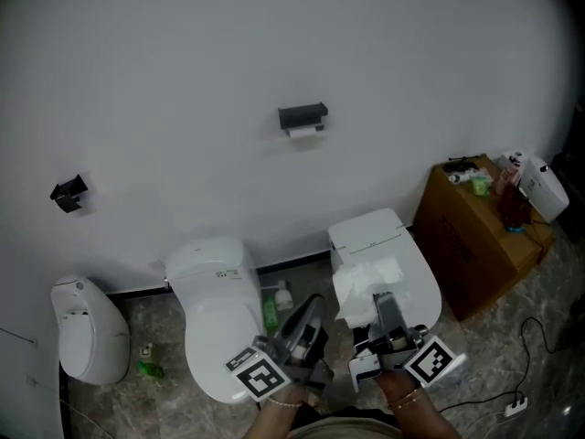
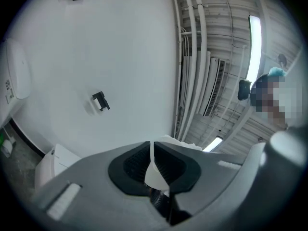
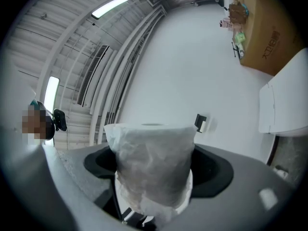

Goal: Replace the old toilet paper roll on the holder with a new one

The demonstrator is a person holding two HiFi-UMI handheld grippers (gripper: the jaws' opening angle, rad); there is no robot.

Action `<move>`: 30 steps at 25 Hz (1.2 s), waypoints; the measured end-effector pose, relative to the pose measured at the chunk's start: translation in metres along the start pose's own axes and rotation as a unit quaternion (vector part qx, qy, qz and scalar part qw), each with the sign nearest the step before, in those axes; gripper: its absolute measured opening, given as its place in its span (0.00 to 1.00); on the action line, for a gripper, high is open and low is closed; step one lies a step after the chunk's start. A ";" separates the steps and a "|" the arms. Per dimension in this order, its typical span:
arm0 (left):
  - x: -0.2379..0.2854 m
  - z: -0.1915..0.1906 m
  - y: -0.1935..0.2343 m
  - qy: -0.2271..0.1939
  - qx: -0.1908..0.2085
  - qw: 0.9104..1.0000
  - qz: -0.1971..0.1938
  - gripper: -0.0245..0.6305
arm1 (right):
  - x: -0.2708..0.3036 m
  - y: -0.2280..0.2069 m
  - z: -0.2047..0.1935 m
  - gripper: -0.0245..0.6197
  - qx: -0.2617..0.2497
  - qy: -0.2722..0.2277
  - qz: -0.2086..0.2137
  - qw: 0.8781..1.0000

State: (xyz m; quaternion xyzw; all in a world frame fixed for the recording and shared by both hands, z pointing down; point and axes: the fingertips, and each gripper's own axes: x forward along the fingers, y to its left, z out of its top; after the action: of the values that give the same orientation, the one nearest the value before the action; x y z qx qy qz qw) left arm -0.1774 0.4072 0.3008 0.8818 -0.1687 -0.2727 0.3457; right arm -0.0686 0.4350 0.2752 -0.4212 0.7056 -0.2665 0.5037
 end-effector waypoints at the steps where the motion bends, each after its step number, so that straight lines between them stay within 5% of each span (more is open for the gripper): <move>1: 0.003 0.003 0.005 0.005 -0.001 1.000 -0.002 0.05 | 0.007 -0.004 -0.003 0.71 0.001 -0.001 0.000 1.000; 16: 0.050 0.011 0.076 0.031 -0.038 0.999 0.010 0.05 | 0.056 -0.074 -0.009 0.71 0.023 0.011 -0.042 0.999; 30: 0.192 0.052 0.166 0.009 -0.004 1.000 0.023 0.05 | 0.189 -0.167 0.077 0.71 0.017 0.021 -0.009 1.000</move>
State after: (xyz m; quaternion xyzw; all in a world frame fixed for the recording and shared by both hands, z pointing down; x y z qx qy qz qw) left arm -0.0741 0.1697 0.3157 0.8787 -0.1849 -0.2570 0.3574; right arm 0.0316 0.1917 0.2899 -0.4134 0.7074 -0.2919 0.4935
